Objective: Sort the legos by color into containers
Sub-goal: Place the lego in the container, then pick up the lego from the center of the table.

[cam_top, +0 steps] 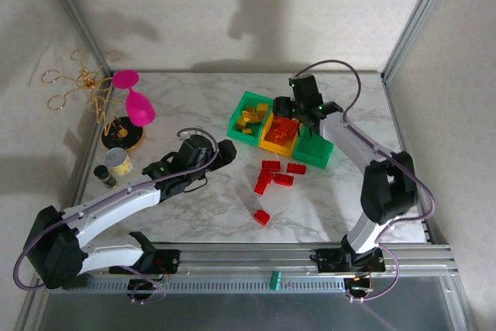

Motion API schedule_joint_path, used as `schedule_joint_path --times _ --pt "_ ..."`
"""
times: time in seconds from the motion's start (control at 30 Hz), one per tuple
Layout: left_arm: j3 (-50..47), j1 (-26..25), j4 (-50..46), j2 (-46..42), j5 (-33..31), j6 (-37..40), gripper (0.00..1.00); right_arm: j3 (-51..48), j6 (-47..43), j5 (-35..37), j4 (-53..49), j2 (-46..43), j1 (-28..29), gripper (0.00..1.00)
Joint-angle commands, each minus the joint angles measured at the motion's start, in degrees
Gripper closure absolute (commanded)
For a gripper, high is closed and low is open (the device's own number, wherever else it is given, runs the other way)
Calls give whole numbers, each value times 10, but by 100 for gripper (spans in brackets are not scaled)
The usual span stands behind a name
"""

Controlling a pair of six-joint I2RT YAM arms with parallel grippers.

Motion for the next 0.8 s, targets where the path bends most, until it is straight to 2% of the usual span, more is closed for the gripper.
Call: schedule_joint_path --times 0.0,0.2,0.4,0.53,0.77 --pt "-12 -15 -4 -21 5 7 0 -57 10 19 -47 -56 20 33" --pt "-34 -36 -10 -35 -6 -9 0 -182 81 53 -89 -169 53 26" --pt "-47 -55 4 -31 -17 -23 0 -302 158 80 -86 -244 78 20" --pt "-47 -61 26 -8 -15 -27 0 -346 172 57 -40 -233 77 16" --pt "-18 -80 37 37 -19 -24 0 -338 182 51 33 -153 77 7"
